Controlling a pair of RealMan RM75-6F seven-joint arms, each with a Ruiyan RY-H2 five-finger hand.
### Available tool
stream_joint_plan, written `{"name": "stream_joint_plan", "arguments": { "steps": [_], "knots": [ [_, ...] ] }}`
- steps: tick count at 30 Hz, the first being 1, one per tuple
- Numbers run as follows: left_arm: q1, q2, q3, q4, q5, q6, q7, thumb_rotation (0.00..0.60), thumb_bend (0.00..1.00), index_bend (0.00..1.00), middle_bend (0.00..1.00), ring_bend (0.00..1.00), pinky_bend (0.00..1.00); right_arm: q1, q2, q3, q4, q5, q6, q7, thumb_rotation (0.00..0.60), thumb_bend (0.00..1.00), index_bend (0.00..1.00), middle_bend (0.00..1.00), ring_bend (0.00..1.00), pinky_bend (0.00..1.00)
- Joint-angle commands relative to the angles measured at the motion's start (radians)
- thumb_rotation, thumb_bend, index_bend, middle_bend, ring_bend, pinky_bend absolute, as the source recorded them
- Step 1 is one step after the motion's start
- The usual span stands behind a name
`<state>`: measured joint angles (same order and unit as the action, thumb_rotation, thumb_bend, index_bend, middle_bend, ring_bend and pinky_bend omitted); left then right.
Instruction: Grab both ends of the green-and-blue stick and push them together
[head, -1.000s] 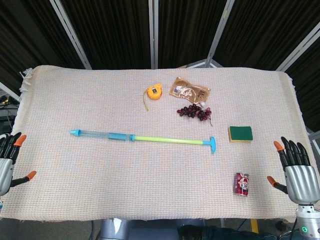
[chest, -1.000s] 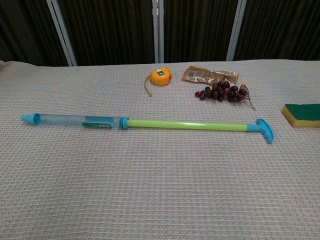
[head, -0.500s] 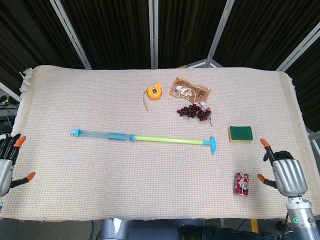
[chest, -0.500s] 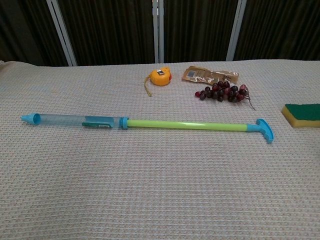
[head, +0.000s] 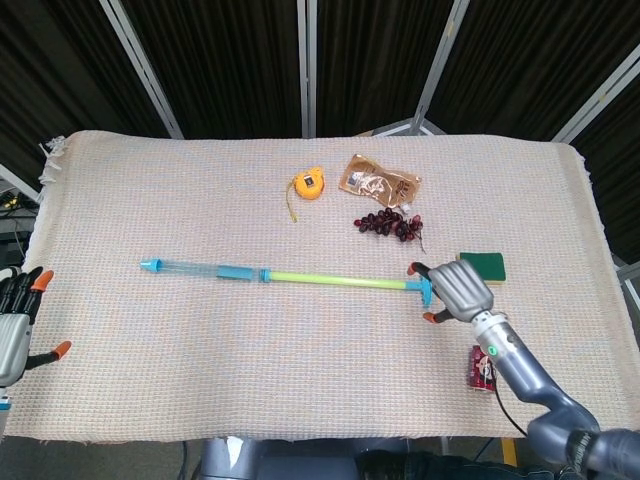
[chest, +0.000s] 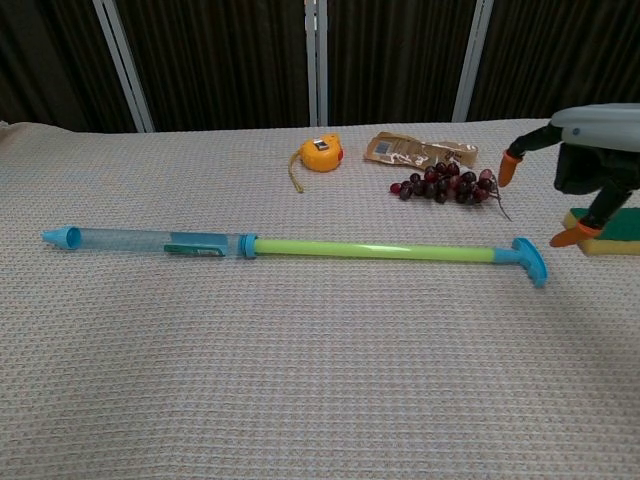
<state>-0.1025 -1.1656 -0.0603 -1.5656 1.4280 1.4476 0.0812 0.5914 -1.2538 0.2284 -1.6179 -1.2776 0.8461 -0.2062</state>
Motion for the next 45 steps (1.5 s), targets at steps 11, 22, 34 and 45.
{"name": "stream_joint_plan", "arguments": {
  "steps": [11, 22, 34, 45],
  "knots": [
    [-0.01, -0.021, -0.009, 0.029, -0.043, -0.032, 0.019, 0.6, 0.0, 0.0, 0.0, 0.0, 0.0, 0.189, -0.262, -0.006, 0.249, 0.289, -0.111, -0.248, 0.6, 0.18, 0.46, 1.0, 1.0, 1.0],
    [-0.013, -0.025, -0.009, 0.038, -0.051, -0.043, 0.019, 0.6, 0.0, 0.0, 0.0, 0.0, 0.0, 0.211, -0.319, -0.053, 0.351, 0.358, -0.077, -0.327, 0.6, 0.2, 0.48, 1.0, 1.0, 1.0],
    [-0.018, -0.031, -0.007, 0.037, -0.052, -0.05, 0.033, 0.6, 0.0, 0.0, 0.0, 0.0, 0.0, 0.205, -0.31, -0.084, 0.375, 0.368, -0.074, -0.315, 0.6, 0.21, 0.5, 1.0, 1.0, 1.0],
    [-0.019, -0.034, -0.005, 0.037, -0.056, -0.053, 0.04, 0.6, 0.0, 0.0, 0.0, 0.0, 0.0, 0.204, -0.337, -0.104, 0.434, 0.322, -0.069, -0.284, 0.6, 0.24, 0.51, 1.0, 1.0, 1.0]
  ]
}}
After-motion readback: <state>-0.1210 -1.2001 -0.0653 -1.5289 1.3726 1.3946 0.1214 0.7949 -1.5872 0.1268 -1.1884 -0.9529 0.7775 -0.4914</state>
